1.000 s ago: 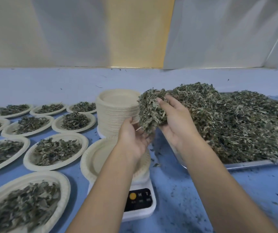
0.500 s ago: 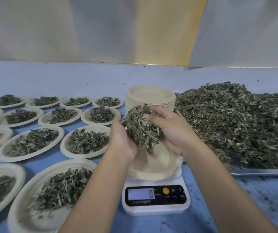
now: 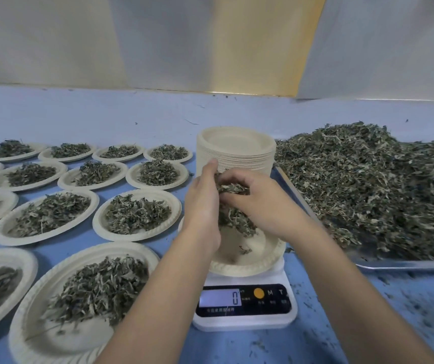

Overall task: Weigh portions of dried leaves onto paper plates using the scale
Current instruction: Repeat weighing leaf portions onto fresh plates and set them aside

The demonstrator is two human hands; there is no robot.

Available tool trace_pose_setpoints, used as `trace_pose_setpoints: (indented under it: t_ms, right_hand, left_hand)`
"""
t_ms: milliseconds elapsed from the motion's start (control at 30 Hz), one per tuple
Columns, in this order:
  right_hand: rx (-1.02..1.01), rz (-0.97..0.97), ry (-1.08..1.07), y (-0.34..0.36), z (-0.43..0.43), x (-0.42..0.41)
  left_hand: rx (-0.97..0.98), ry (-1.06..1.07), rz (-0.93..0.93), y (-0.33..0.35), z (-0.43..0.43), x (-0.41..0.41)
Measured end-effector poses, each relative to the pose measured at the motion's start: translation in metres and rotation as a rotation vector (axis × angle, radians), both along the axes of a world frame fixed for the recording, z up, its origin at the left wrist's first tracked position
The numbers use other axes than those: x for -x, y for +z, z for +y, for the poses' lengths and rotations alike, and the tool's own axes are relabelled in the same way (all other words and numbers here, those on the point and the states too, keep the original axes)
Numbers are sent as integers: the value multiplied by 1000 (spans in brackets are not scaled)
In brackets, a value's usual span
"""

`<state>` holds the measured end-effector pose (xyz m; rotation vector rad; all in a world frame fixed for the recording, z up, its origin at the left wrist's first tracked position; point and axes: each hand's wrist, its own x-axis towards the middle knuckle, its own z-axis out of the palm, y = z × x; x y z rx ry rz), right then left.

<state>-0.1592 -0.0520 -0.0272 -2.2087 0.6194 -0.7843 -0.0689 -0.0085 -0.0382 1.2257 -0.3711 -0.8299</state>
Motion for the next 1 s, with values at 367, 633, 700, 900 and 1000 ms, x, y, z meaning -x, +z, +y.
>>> trace_pose_setpoints:
  t_ms: [367, 633, 700, 900, 1000]
  right_hand:
    - [34, 28, -53, 3, 3, 2]
    - [90, 55, -18, 7, -1, 6]
    - [117, 62, -43, 7, -3, 9]
    - [152, 137, -90, 2, -6, 11]
    - [112, 202, -61, -2, -5, 9]
  left_hand:
    - [63, 101, -47, -2, 4, 4]
    - [100, 186, 25, -2, 3, -2]
    - [103, 205, 45, -1, 3, -6]
    - [110, 282, 68, 3, 5, -19]
    - [122, 285, 93, 5, 7, -24]
